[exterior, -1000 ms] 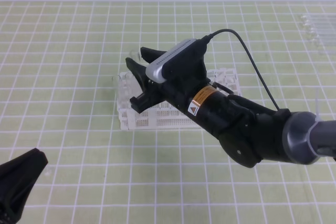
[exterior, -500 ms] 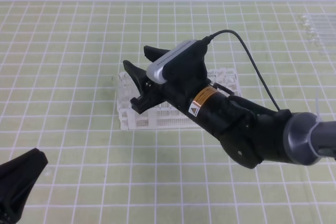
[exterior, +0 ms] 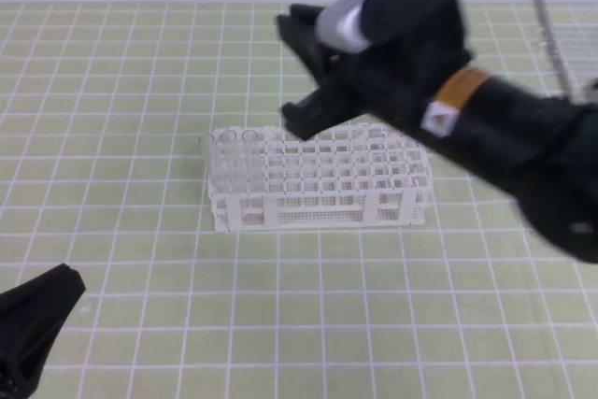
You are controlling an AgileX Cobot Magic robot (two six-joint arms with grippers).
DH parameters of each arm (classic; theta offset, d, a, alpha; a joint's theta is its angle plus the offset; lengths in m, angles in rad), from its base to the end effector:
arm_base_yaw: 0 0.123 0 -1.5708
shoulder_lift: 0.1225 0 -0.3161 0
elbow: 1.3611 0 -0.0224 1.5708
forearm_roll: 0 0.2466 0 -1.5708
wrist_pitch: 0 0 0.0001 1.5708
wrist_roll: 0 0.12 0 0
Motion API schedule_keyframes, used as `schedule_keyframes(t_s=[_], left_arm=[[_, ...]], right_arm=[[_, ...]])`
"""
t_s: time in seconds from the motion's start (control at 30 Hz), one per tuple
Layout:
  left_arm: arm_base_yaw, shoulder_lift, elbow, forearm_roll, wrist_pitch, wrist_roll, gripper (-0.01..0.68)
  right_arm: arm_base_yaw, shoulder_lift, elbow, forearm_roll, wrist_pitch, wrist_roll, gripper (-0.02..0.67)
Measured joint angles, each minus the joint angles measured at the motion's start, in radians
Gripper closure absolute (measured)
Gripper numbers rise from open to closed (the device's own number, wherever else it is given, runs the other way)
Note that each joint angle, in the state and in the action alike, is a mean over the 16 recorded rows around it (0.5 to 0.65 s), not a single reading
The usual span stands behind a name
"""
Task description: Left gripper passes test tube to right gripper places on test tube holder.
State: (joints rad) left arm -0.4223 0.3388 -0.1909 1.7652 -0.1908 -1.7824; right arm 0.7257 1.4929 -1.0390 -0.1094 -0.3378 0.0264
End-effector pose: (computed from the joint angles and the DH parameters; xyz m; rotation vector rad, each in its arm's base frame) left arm 0.0655 -0.0538 0.2596 0.4819 1.6199 -0.4845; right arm 0.2755 0.2502 0.3675 -0.6618 1.4866 0.5308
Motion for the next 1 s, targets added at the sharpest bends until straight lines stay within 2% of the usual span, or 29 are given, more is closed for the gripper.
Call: schedule_keyframes(t_s=[0.17,0.27,0.43,0.73,1.0], left_arm=[[0.0,-0.002,0.0,-0.007,-0.002,0.0,0.674],[0.0,-0.001,0.0,-0.005,-0.001,0.0,0.674],[0.0,0.001,0.0,0.002,0.002,0.0,0.674],[0.0,0.003,0.0,0.011,0.006,0.001,0.674],[0.0,0.003,0.0,0.009,0.006,0.001,0.673]], right_arm=[[-0.044,-0.162,0.021,-0.002,0.239,-0.038,0.618],[-0.091,-0.251,0.058,-0.003,0.323,-0.06,0.651],[-0.207,-0.393,0.178,0.002,0.35,-0.078,0.664],[-0.434,-0.67,0.497,0.079,0.238,-0.086,0.666],[-0.593,-0.964,0.729,0.159,0.335,-0.085,0.666]])
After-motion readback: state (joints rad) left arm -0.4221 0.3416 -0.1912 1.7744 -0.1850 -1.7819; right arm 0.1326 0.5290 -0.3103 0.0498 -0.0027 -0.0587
